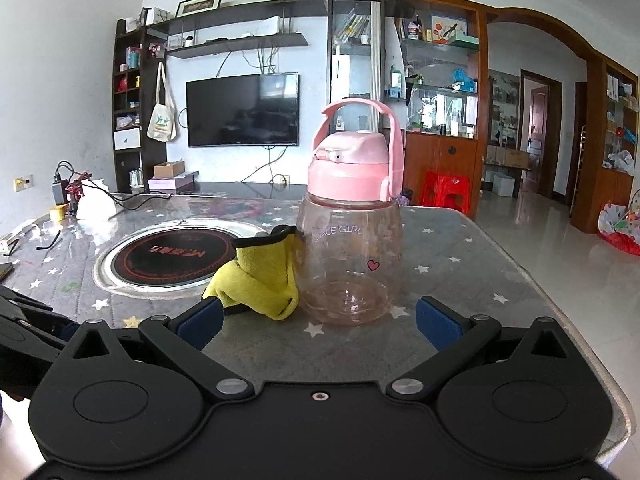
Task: Clean container
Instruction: 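Move the left tool toward the yellow cloth beside the bottle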
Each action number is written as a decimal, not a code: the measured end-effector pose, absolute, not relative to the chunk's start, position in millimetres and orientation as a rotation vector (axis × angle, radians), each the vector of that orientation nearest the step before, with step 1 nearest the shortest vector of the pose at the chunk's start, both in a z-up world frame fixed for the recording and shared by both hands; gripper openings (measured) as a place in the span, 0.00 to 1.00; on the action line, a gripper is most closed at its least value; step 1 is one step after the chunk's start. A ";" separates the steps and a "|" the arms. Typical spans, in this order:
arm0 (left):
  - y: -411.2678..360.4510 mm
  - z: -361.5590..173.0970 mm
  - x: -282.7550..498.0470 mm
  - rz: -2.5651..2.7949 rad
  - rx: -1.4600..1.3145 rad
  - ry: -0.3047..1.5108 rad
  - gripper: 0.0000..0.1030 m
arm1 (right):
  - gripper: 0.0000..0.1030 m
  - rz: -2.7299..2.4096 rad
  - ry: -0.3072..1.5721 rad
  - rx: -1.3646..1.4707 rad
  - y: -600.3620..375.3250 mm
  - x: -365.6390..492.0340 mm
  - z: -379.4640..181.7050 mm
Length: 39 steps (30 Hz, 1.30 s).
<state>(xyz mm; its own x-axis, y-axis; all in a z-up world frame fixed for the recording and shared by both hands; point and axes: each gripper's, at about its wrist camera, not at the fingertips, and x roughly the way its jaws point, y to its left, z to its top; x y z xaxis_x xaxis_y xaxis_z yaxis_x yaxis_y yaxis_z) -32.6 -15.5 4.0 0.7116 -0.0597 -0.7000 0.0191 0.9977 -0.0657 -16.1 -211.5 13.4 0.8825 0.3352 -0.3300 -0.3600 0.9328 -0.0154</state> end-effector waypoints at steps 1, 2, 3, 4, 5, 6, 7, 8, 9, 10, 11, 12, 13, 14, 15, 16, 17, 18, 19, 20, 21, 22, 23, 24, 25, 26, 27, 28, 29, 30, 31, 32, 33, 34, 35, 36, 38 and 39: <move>-15.7 4.2 -33.1 -0.046 -0.056 0.778 0.58 | 1.00 0.362 0.328 -0.078 -211.7 -16.2 14.0; -17.0 3.9 -34.1 -0.049 -0.054 0.776 0.58 | 1.00 0.362 0.327 -0.078 -211.9 -16.4 14.5; -17.7 3.9 -34.5 -0.052 -0.054 0.776 0.58 | 1.00 0.362 0.326 -0.079 -212.0 -16.3 15.0; -18.0 4.1 -34.6 -0.057 -0.056 0.777 0.58 | 1.00 0.362 0.326 -0.079 -211.9 -15.2 15.4; -18.4 3.9 -34.0 -0.060 -0.057 0.780 0.58 | 1.00 0.363 0.326 -0.079 -211.9 -14.2 15.8; -18.8 3.6 -33.1 -0.063 -0.057 0.783 0.58 | 1.00 0.363 0.325 -0.079 -211.8 -13.2 16.2; -19.1 3.3 -32.3 -0.065 -0.058 0.787 0.58 | 1.00 0.364 0.325 -0.079 -211.8 -12.1 16.6; -19.5 3.0 -31.4 -0.068 -0.058 0.790 0.58 | 1.00 0.365 0.326 -0.079 -211.7 -10.2 16.9; -19.9 2.5 -30.3 -0.067 -0.057 0.794 0.58 | 1.00 0.365 0.326 -0.079 -211.0 -10.7 16.0; -20.3 1.8 -29.0 -0.065 -0.056 0.800 0.58 | 1.00 0.366 0.322 -0.079 -208.5 -20.1 12.2; -20.4 1.6 -27.7 -0.064 -0.055 0.802 0.58 | 1.00 0.366 0.323 -0.077 -208.6 -19.5 11.9; -20.4 1.4 -26.3 -0.063 -0.055 0.804 0.58 | 1.00 0.366 0.325 -0.076 -208.7 -18.8 11.4; -20.4 1.2 -24.9 -0.062 -0.055 0.806 0.58 | 1.00 0.365 0.328 -0.075 -208.7 -17.4 11.1; -20.4 1.1 -23.6 -0.061 -0.054 0.807 0.58 | 1.00 0.365 0.331 -0.073 -208.6 -15.9 10.8; -20.3 0.9 -22.2 -0.060 -0.054 0.809 0.58 | 1.00 0.365 0.335 -0.072 -208.4 -14.1 10.4; -20.3 0.7 -20.8 -0.059 -0.054 0.811 0.58 | 1.00 0.365 0.338 -0.070 -208.1 -12.3 10.0; -20.3 0.6 -19.4 -0.058 -0.054 0.812 0.58 | 1.00 0.365 0.342 -0.069 -207.8 -10.6 9.6; -20.3 0.4 -18.0 -0.058 -0.054 0.814 0.58 | 1.00 0.366 0.345 -0.067 -207.5 -8.8 9.2; -20.3 0.3 -16.7 -0.057 -0.053 0.816 0.58 | 1.00 0.366 0.348 -0.066 -207.3 -7.0 8.8; -20.3 0.1 -15.5 -0.055 -0.052 0.817 0.58 | 1.00 0.366 0.351 -0.065 -207.0 -5.5 8.3; -22.7 -2.8 -20.2 -0.054 -0.051 0.817 0.58 | 1.00 0.366 0.353 -0.065 -206.7 -4.7 7.6; -23.6 -4.1 -21.1 -0.053 -0.051 0.818 0.58 | 1.00 0.365 0.355 -0.066 -206.5 -3.9 6.9; -23.5 -4.4 -19.9 -0.054 -0.052 0.820 0.58 | 1.00 0.365 0.357 -0.066 -206.2 -3.1 6.1; -23.5 -4.4 -18.7 -0.055 -0.051 0.821 0.58 | 1.00 0.365 0.360 -0.066 -206.2 -2.5 5.2; -23.6 -4.5 -17.4 -0.055 -0.050 0.822 0.58 | 1.00 0.366 0.364 -0.064 -206.7 -2.2 3.4; -23.8 -4.6 -16.1 -0.055 -0.050 0.824 0.58 | 1.00 0.366 0.367 -0.063 -206.7 -0.9 2.7; -23.9 -4.9 -14.8 -0.055 -0.049 0.825 0.58 | 1.00 0.365 0.369 -0.064 -206.2 0.4 2.4; -24.0 -5.2 -13.6 -0.055 -0.048 0.827 0.58 | 1.00 0.364 0.371 -0.064 -205.8 1.6 2.1; -23.7 -6.0 -11.3 -0.056 -0.048 0.831 0.58 | 1.00 0.364 0.373 -0.065 -205.5 2.8 1.7; -23.5 -6.8 -9.4 -0.056 -0.048 0.835 0.58 | 1.00 0.363 0.375 -0.065 -205.2 4.0 1.4; -23.4 -7.4 -7.7 -0.057 -0.048 0.838 0.58 | 1.00 0.362 0.377 -0.066 -204.8 5.3 1.0; -23.2 -7.9 -6.0 -0.058 -0.048 0.841 0.58 | 1.00 0.362 0.380 -0.065 -204.1 7.0 0.7; -23.0 -8.4 -4.4 -0.060 -0.048 0.843 0.58 | 1.00 0.361 0.382 -0.065 -203.5 8.7 0.4; -22.9 -8.9 -2.7 -0.061 -0.048 0.846 0.58 | 1.00 0.360 0.385 -0.064 -202.8 10.4 0.0; -22.7 -9.3 -1.0 -0.062 -0.048 0.848 0.58 | 1.00 0.359 0.388 -0.064 -202.2 12.1 -0.3; -22.5 -9.8 0.6 -0.063 -0.048 0.851 0.58 | 1.00 0.358 0.390 -0.063 -201.6 13.7 -0.7; -22.1 -10.8 4.0 -0.065 -0.048 0.856 0.58 | 1.00 0.356 0.396 -0.063 -200.3 17.1 -1.4; -22.0 -11.3 5.7 -0.066 -0.048 0.859 0.58 | 1.00 0.355 0.398 -0.062 -199.7 18.8 -1.7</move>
<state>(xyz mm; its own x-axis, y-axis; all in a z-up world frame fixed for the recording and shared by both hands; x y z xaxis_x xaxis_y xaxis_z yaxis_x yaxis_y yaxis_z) 5.7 -22.0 -11.3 0.6514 -0.0774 -0.7548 0.0385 0.9969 -0.0690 18.8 -199.7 -1.7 0.8611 0.3261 -0.3901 -0.3503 0.9366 0.0098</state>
